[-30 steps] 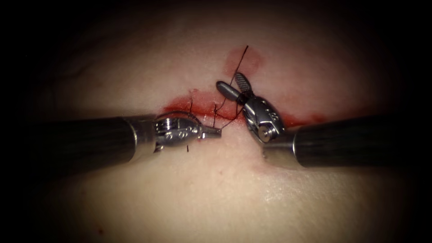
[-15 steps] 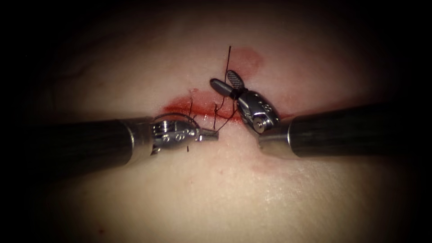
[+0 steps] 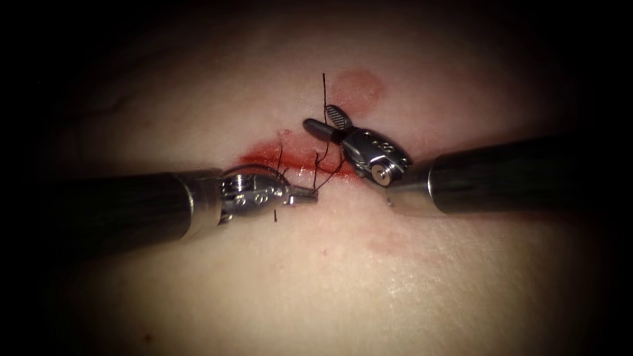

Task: Wound Closure
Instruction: Use the right gripper to grab the short suture end, then pull the right gripper down and the left gripper up to tighten the knot.

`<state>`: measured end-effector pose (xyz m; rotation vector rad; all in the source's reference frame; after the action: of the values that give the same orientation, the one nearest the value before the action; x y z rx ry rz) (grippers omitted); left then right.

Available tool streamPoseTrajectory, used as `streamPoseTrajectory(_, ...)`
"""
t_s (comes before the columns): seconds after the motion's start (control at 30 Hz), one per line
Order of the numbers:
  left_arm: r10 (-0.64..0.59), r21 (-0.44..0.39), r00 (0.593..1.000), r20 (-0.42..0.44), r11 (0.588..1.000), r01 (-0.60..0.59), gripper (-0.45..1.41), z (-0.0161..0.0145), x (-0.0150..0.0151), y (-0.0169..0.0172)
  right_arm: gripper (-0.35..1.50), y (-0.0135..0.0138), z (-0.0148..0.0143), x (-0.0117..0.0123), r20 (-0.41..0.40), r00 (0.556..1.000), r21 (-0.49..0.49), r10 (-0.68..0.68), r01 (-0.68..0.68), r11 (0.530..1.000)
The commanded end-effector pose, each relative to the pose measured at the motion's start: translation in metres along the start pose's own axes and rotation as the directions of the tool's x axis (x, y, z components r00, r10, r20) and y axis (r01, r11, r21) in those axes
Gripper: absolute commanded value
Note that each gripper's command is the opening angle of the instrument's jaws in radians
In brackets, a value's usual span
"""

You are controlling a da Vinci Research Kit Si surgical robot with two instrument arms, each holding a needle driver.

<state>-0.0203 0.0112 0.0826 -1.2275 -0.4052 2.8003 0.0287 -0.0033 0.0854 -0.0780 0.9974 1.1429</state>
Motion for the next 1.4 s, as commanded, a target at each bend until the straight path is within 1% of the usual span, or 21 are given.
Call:
streamPoseTrajectory(0.03,0.0,-0.002,1.0,-0.001,1.0,0.0,-0.45,0.0008,-0.0001,0.0,0.05,-0.0003,0.0005,-0.0007,0.007,1.0,0.0,-0.006,0.006,1.0)
streamPoseTrajectory(0.1,0.001,-0.002,1.0,-0.001,1.0,-0.001,-0.45,0.0008,-0.0001,0.0,-0.35,-0.0003,0.0005,-0.0007,0.022,1.0,0.008,-0.013,0.013,1.0)
streamPoseTrajectory(0.17,0.001,-0.003,1.0,-0.001,1.0,-0.001,-0.45,0.0008,-0.0002,0.0001,-0.35,-0.0003,0.0004,-0.0007,0.025,1.0,0.018,-0.014,0.014,1.0)
streamPoseTrajectory(0.27,0.001,-0.003,1.0,-0.001,1.0,-0.001,-0.45,0.0007,-0.0002,0.0001,-0.35,-0.0005,0.0002,-0.0008,0.045,0.999,-0.005,-0.016,0.016,1.0)
streamPoseTrajectory(0.4,0.002,-0.004,1.0,-0.002,1.0,-0.002,-0.45,0.0007,-0.0003,0.0,-0.35,-0.0009,-0.0003,-0.0008,0.058,0.998,-0.006,-0.017,0.017,1.0)
streamPoseTrajectory(0.57,0.011,0.0,1.0,0.002,1.0,-0.011,-0.45,0.0002,-0.0013,-0.0013,-0.35,-0.0025,-0.003,0.0001,0.063,0.998,0.024,-0.009,0.007,1.0)
streamPoseTrajectory(0.67,0.001,0.008,1.0,0.012,1.0,-0.002,-0.45,-0.0006,-0.0021,-0.0023,-0.35,-0.004,-0.0055,0.0007,0.056,0.998,0.051,-0.003,0.0,0.999)
streamPoseTrajectory(0.8,-0.008,0.033,1.0,0.017,0.999,0.008,-0.45,-0.0026,-0.003,-0.005,-0.35,-0.0061,-0.0089,0.001,0.046,0.999,0.081,-0.017,0.013,0.997)
streamPoseTrajectory(0.87,-0.032,0.058,0.999,0.026,0.998,0.031,-0.45,-0.0044,-0.0033,-0.0093,-0.35,-0.0082,-0.0108,0.0011,0.043,0.999,0.107,-0.029,0.024,0.994)
streamPoseTrajectory(0.93,-0.042,0.064,0.999,0.03,0.997,0.04,-0.45,-0.0046,-0.0033,-0.0111,-0.35,-0.0089,-0.0113,0.0012,0.034,0.999,0.115,-0.033,0.029,0.993)
streamPoseTrajectory(1.13,-0.067,0.085,0.997,0.037,0.994,0.063,-0.45,-0.0036,-0.0033,-0.0156,-0.35,-0.0103,-0.012,0.0015,0.02,0.999,0.147,-0.042,0.039,0.988)
streamPoseTrajectory(1.17,-0.075,0.095,0.996,0.041,0.993,0.071,-0.45,-0.003,-0.0032,-0.017,-0.35,-0.0107,-0.012,0.0013,0.019,0.999,0.153,-0.043,0.04,0.987)
streamPoseTrajectory(1.3,-0.093,0.104,0.995,0.04,0.991,0.088,-0.45,-0.0024,-0.0026,-0.0196,-0.35,-0.0112,-0.0123,0.0007,0.013,0.998,0.167,-0.055,0.052,0.985)
streamPoseTrajectory(1.4,-0.105,0.101,0.994,0.035,0.99,0.101,-0.45,-0.0022,-0.0021,-0.0212,-0.35,-0.012,-0.0127,-0.0003,0.002,0.998,0.191,-0.062,0.061,0.98)
